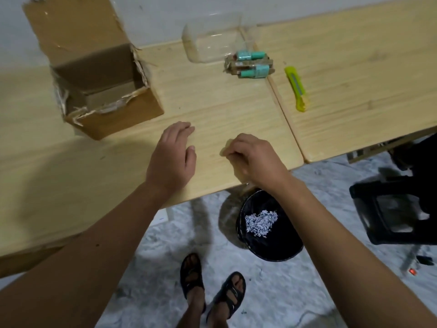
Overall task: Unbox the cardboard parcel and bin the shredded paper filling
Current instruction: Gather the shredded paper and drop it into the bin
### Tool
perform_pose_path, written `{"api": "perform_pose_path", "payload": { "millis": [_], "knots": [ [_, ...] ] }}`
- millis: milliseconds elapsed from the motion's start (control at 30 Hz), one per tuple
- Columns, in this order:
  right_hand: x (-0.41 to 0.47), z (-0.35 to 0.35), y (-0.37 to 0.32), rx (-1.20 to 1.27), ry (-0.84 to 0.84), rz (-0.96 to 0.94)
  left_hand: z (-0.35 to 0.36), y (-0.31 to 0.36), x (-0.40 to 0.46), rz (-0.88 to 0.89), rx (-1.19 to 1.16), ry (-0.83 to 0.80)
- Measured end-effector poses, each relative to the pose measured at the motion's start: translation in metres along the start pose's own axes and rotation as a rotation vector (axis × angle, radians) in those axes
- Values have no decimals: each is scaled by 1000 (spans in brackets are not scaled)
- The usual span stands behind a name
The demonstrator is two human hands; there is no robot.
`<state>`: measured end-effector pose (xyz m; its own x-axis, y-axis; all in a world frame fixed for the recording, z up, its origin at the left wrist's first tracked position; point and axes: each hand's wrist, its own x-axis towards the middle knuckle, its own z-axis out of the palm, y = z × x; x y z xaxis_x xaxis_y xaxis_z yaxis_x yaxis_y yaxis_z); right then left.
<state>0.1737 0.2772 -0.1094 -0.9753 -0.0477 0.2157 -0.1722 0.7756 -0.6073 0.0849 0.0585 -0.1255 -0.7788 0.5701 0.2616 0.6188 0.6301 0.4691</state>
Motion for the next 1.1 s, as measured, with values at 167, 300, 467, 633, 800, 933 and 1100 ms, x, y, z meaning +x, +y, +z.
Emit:
{"api": "perform_pose_path", "payload": {
  "millis": [167,300,467,633,800,933,1100],
  "knots": [
    [-65,-33,9,91,12,172,4,5,10,8,75,40],
    [-134,-48,32,141,130,447,20,28,29,76,75,10],
    [-198,-44,71,279,242,792,53,76,60,134,19,-128],
    [-224,-31,88,407,362,938,74,101,62,234,-55,-185],
    [-238,-22,92,412,372,996,80,99,55,283,-98,-94],
    [-227,-27,85,402,404,989,81,98,59,283,-99,-94],
    [-173,-54,55,384,452,862,62,97,59,199,-171,-131]
  ]
}}
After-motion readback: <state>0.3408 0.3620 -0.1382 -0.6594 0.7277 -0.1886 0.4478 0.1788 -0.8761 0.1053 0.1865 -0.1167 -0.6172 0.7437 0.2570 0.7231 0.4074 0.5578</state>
